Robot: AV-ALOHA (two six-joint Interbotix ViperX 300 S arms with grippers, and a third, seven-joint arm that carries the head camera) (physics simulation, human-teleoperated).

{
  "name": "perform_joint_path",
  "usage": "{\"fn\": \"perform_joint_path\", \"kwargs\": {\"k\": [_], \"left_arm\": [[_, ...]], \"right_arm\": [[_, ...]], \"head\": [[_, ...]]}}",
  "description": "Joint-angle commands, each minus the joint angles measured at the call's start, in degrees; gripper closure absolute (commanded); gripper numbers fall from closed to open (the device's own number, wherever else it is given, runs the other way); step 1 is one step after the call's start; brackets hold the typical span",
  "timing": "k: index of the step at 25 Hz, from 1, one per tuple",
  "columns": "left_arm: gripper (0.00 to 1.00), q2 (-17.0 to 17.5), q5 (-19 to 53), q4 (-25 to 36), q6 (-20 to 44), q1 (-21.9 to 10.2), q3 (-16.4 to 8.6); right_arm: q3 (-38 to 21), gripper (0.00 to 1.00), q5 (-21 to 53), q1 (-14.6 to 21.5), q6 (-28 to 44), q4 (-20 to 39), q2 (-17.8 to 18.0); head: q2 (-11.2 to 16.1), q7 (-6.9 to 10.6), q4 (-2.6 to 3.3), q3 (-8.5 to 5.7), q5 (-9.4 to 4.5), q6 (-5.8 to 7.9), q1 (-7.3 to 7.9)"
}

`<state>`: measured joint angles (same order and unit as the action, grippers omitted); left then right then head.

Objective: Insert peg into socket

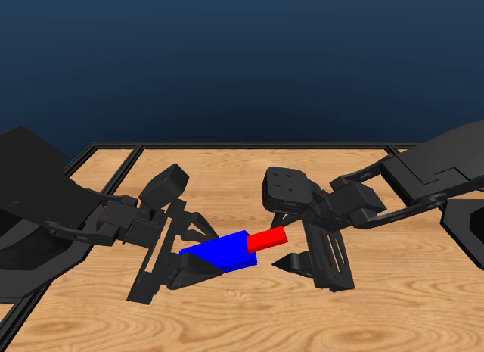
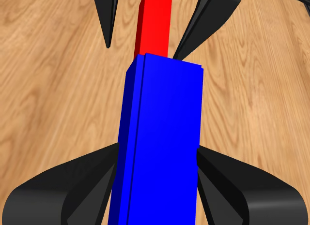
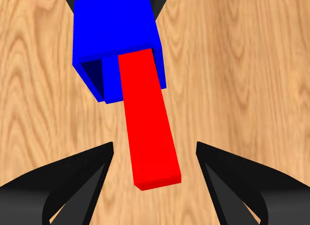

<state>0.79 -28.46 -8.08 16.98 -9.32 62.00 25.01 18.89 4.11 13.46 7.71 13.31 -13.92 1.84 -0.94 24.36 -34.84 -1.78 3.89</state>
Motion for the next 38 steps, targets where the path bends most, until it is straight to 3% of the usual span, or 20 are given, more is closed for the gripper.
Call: {"fn": "perform_joint_path", "kwargs": {"k": [1,7,8,9,12,17,23,31,38], "left_arm": [[1.0,1.8,-1.8,0.0,-0.4,0.5,-0.9],[1.0,2.5,-0.7,0.1,-0.4,0.8,-1.0],[1.0,2.5,-0.6,0.1,-0.3,0.8,-0.9],[1.0,2.4,-0.8,0.2,-0.4,0.9,-0.8],[1.0,2.1,-0.9,0.3,-0.1,1.1,-1.0],[1.0,2.0,-0.7,0.7,-0.1,1.1,-1.3],[1.0,1.9,-0.7,0.8,0.0,1.0,-1.3],[1.0,2.0,-0.5,1.2,-0.1,1.0,-2.1],[1.0,2.1,-0.2,1.2,-0.1,1.1,-1.8]], "right_arm": [[4.7,0.0,-2.4,-0.3,3.2,-0.3,-5.0],[11.0,0.0,-1.7,-1.7,7.1,0.8,-9.8],[11.3,0.37,-1.8,-1.8,7.5,1.2,-10.9],[11.9,1.0,-1.5,-1.6,7.4,2.0,-12.0],[11.3,1.0,-1.7,-1.1,7.3,4.1,-15.3],[9.2,1.0,-0.9,-0.3,7.2,5.9,-16.3],[6.5,1.0,-2.6,0.2,6.3,5.8,-13.9],[2.4,1.0,-8.4,-0.4,1.6,2.1,-7.3],[-0.2,1.0,-13.1,-0.5,-2.1,-1.6,-4.0]], "head": [[-0.6,-0.18,0.01,-0.96,1.02,-0.08,-0.3],[-0.7,-0.57,0.09,-0.97,1.05,0.02,-0.7],[-0.7,-0.54,0.09,-0.97,1.03,0.0,-0.74],[-0.7,-0.52,0.11,-0.98,1.02,0.02,-0.82],[-0.6,-0.61,0.12,-1.0,0.96,0.04,-0.9],[-0.7,-0.54,0.13,-0.97,1.07,0.08,-0.85],[-0.6,-0.46,0.11,-1.0,1.14,0.19,-0.63],[-0.5,-0.6,0.04,-1.1,1.19,0.16,-0.26],[-0.3,-0.77,0.03,-1.22,1.21,0.22,-0.15]]}}
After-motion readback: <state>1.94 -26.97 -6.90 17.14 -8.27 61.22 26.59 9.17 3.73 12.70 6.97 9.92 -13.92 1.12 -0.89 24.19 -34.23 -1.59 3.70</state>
